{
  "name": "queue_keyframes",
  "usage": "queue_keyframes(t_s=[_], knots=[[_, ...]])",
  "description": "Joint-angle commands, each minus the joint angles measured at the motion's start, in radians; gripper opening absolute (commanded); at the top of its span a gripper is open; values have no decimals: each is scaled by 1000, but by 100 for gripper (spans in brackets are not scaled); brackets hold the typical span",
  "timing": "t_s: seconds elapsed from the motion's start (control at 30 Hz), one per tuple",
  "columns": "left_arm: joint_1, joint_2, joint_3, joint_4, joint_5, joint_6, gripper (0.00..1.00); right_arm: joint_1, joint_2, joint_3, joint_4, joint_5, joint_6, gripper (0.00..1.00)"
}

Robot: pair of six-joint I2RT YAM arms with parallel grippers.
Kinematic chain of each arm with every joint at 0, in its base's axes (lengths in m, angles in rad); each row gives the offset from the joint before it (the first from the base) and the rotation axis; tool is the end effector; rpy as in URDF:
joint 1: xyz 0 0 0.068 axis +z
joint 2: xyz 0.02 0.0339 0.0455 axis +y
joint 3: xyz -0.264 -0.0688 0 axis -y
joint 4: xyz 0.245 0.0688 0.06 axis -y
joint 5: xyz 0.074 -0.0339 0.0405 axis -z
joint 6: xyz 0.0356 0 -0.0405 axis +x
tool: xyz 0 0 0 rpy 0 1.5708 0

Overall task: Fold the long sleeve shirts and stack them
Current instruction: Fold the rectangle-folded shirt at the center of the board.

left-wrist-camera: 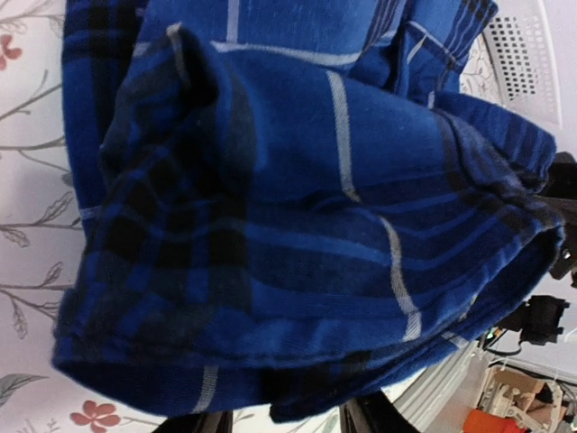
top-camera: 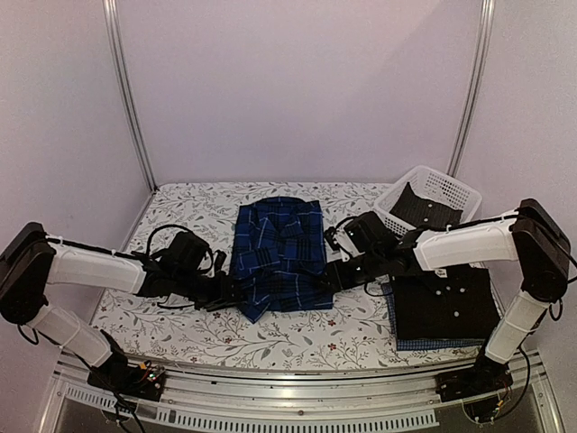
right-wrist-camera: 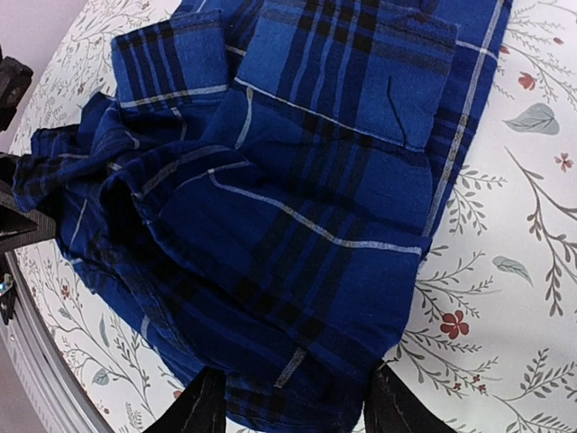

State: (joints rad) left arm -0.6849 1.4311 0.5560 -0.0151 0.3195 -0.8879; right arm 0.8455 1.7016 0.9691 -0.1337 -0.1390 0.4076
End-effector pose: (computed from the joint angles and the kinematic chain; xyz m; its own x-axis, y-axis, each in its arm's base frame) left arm 0.1898 -0.1694 0.1415 -0.9645 -0.1632 -0.2077 0.0086 0.7665 -0.6422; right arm 0.2268 0.2633 0.1728 -0.7814 -0.2896 -0.5528 -0.5347 0.7675 0.3537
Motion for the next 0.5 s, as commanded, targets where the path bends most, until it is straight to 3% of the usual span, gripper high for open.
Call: queue_keyframes(t_s=[0.0,0.07,0.2,0.33,0.47], knots=[[-27,16,63,52,-2,-30,33,6,11,42,-4,19,8,47],[-32,18,86,36,-3,-32,25,7,12,54,-18,31,10,40],[-33,17,133,-42,-11,-30,19,6,22,101,-66,57,20,28],[-33,26,173,-99,-4,-31,19,6,38,141,-95,78,25,17],[-33,35,192,-133,13,-41,21,6,59,173,-115,79,24,14]])
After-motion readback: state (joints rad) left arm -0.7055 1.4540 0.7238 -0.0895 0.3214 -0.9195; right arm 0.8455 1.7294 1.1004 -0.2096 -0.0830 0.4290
